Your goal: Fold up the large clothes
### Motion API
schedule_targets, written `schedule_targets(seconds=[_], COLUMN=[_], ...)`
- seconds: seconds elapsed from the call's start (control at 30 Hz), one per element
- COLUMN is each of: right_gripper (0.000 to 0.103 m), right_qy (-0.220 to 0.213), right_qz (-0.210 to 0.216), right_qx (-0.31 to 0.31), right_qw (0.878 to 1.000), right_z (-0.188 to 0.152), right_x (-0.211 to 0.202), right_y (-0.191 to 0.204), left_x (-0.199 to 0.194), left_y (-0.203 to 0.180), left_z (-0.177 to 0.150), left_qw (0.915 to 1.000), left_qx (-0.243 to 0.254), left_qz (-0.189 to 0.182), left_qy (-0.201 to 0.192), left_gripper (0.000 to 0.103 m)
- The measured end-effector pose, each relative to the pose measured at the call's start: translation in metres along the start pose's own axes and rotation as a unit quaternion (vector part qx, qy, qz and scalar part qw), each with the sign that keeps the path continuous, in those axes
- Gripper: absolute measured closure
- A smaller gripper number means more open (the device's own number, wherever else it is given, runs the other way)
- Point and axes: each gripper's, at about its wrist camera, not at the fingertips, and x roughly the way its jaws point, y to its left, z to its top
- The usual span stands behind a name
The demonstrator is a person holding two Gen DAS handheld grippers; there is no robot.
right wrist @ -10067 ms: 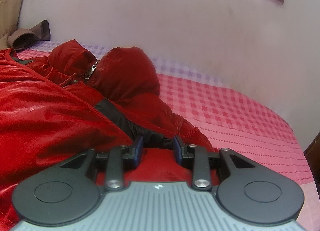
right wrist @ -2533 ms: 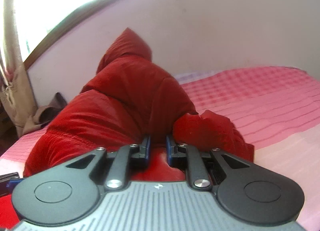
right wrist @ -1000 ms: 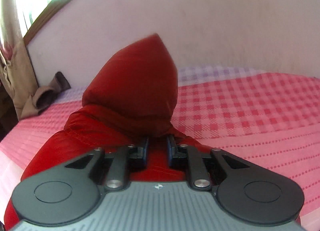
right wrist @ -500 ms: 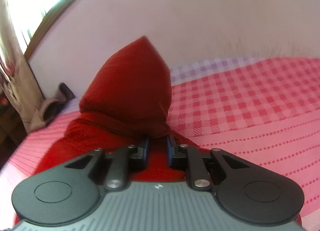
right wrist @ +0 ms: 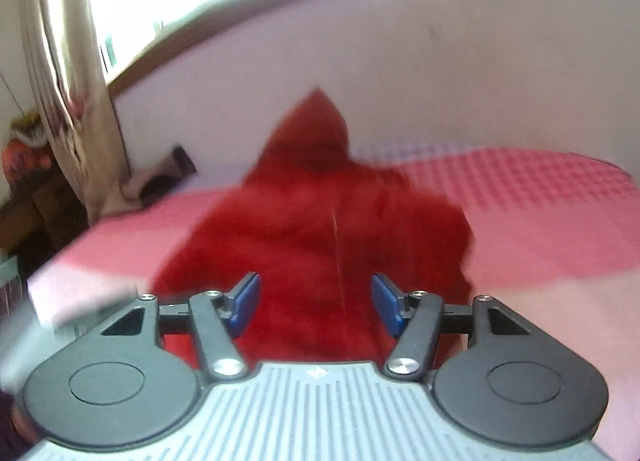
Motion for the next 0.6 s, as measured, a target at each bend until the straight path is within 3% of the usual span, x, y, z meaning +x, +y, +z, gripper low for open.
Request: schedule_targets(seconds=[0.07, 0.33, 0.43, 0.6], right_gripper=[0.043, 0.039, 0.028, 0.027], right_qy=[0.003, 0.021, 0.024, 0.010], right_qz=[-0.025, -0.036, -0.032, -0.037], right_qx=[0.002, 0.066, 0.102, 0.109], right_qw=[1.000, 0.997, 0.994, 0.993], right_z=[-0.022, -0.064, -0.070, -0.078], right_x=[-0.010, -0.015, -0.007, -0.006], right_y=[0.000, -0.025, -0.034, -0.032], left_x=[-0.003, -0.013, -0.018, -0.027], left_y=[-0.001, -0.015, -0.020, -0.023], left_z=[-0.001, 0.017, 0.027, 0.032], left_qw=[1.0000, 0.9985, 0.9964, 0.9921], left_qx=[0.002, 0.010, 0.005, 0.020], left_qz=[0.003, 0.045, 0.072, 0.110], left_qy=[-0.001, 0.028, 0.044, 0.058], left_gripper=[0.000, 0.000, 0.000, 0.000])
